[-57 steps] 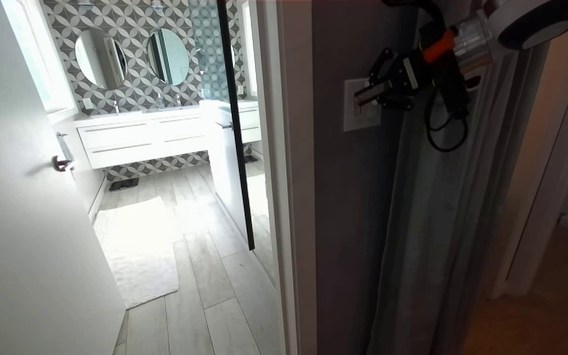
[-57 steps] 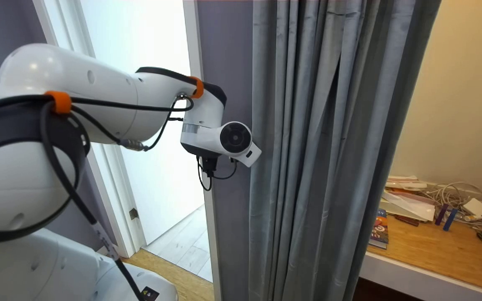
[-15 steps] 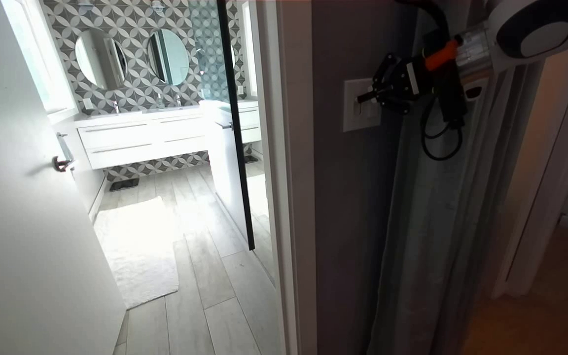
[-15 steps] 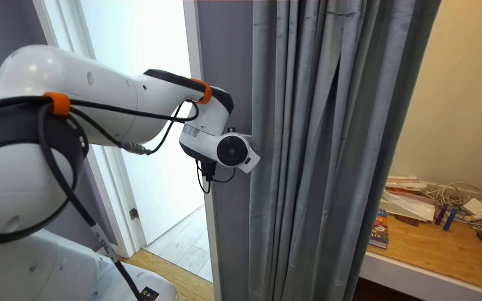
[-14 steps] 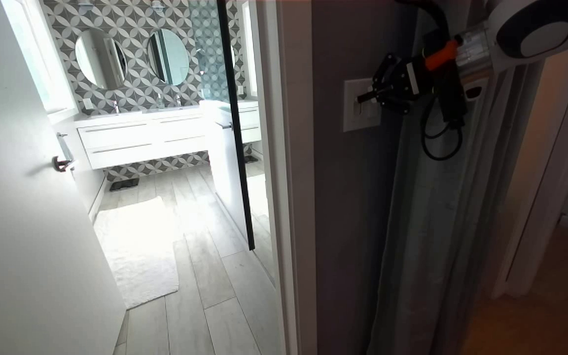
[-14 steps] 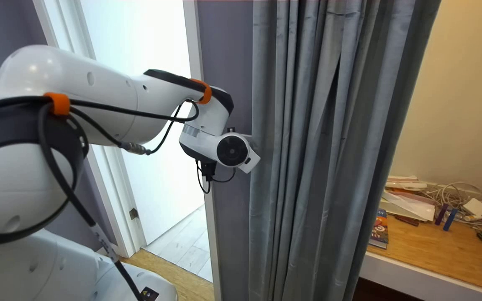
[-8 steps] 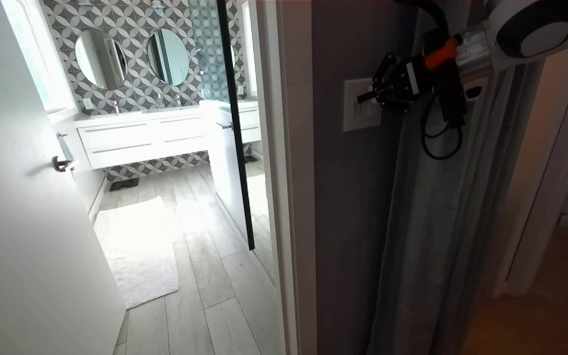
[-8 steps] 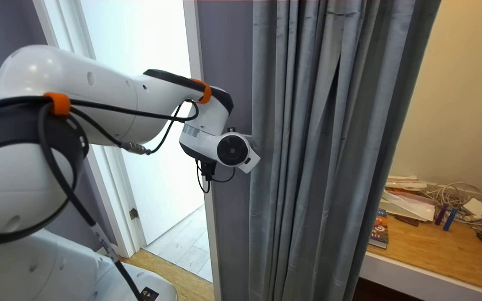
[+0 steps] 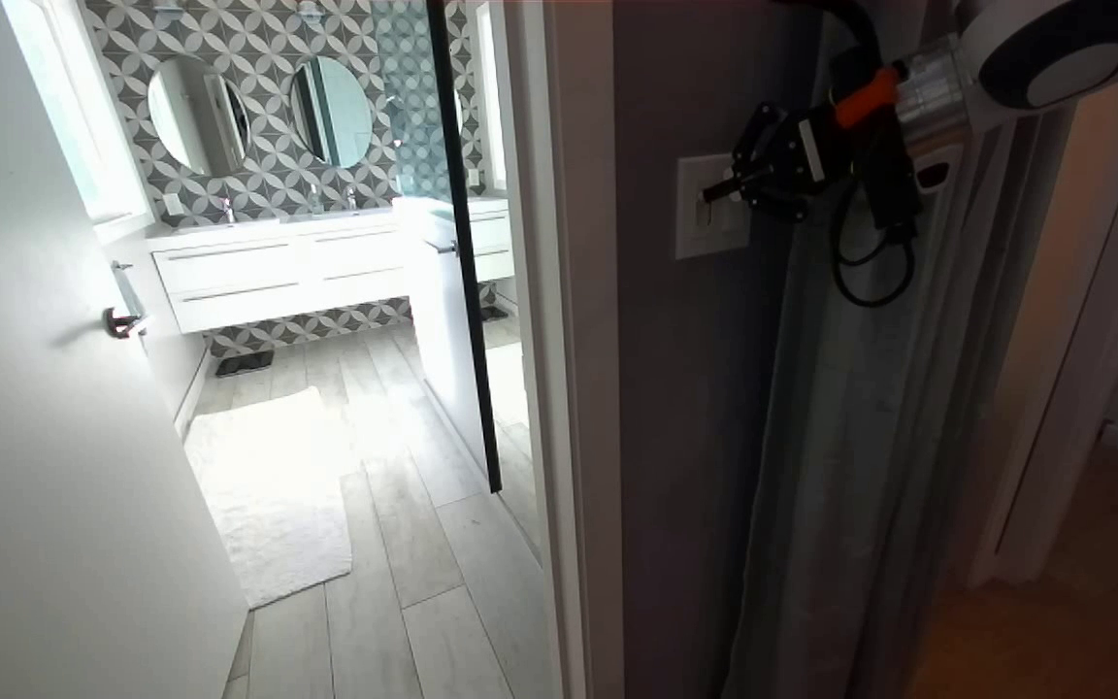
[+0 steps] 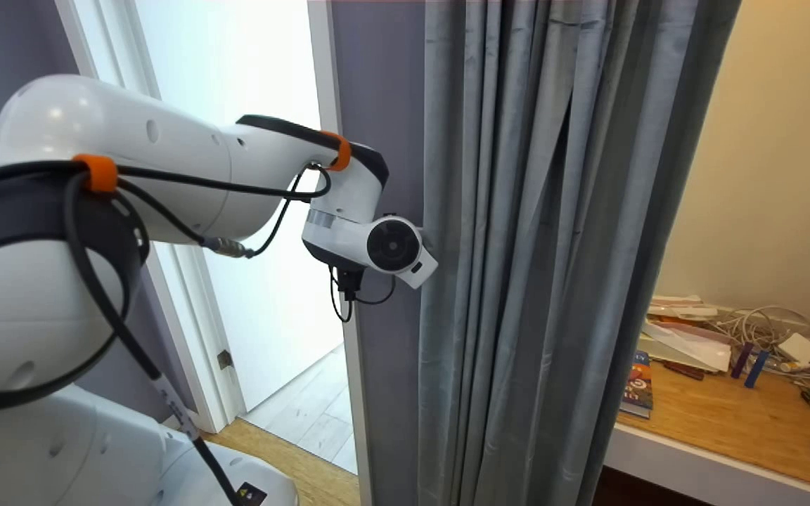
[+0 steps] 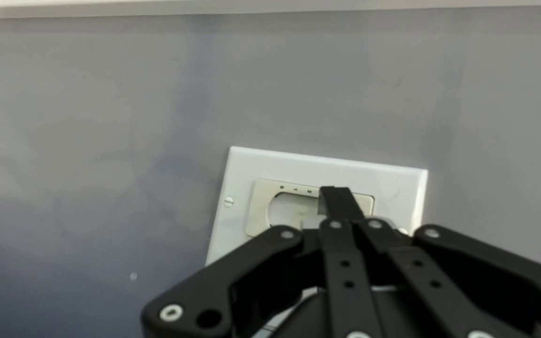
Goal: Slide down the lights dimmer switch on the left of the wall lights switch
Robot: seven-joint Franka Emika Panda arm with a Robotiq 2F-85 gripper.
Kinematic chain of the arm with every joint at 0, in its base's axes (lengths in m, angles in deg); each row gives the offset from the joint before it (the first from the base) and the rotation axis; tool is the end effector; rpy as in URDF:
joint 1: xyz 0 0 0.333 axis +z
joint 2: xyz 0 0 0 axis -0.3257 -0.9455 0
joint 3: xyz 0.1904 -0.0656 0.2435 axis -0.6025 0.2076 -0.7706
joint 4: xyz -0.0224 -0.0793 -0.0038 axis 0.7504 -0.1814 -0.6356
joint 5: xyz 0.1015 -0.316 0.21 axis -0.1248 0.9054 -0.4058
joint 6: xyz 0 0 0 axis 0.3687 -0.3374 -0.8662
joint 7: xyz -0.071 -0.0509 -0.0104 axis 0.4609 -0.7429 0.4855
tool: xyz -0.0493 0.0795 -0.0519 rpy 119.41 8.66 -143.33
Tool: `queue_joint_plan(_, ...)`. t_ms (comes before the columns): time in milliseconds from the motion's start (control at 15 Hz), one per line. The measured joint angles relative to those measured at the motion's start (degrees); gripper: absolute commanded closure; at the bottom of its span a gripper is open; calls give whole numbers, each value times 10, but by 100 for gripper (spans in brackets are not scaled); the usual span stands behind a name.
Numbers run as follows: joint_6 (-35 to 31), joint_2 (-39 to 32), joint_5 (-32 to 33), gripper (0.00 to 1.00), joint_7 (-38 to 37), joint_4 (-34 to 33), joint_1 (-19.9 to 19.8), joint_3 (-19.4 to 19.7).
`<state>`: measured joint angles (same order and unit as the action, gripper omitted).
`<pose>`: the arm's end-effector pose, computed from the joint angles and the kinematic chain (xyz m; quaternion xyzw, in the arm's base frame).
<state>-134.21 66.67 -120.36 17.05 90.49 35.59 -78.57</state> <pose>0.4253 0.0297 0.4742 -0.7525 0.3611 -0.2471 0.4923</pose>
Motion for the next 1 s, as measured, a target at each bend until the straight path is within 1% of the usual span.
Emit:
queue_joint_plan(200,-1,-1,33,100,-34,-1,0,0)
queue_joint_plan(400,-4,-24,70,100,-68,2,0,-1)
queue_joint_plan(467,-4,-24,79,74,-78,1,-1,-1)
queue_joint_plan(533,-4,-24,87,72,-88,1,-1,-1)
queue_joint_plan(600,-4,-24,89,67,-91,1,-1,-1)
queue_joint_plan(867,-7,-29,89,38,-90,0,-3,0)
queue_joint_plan(1000,-8,-32,91,26,-89,1,-5,0)
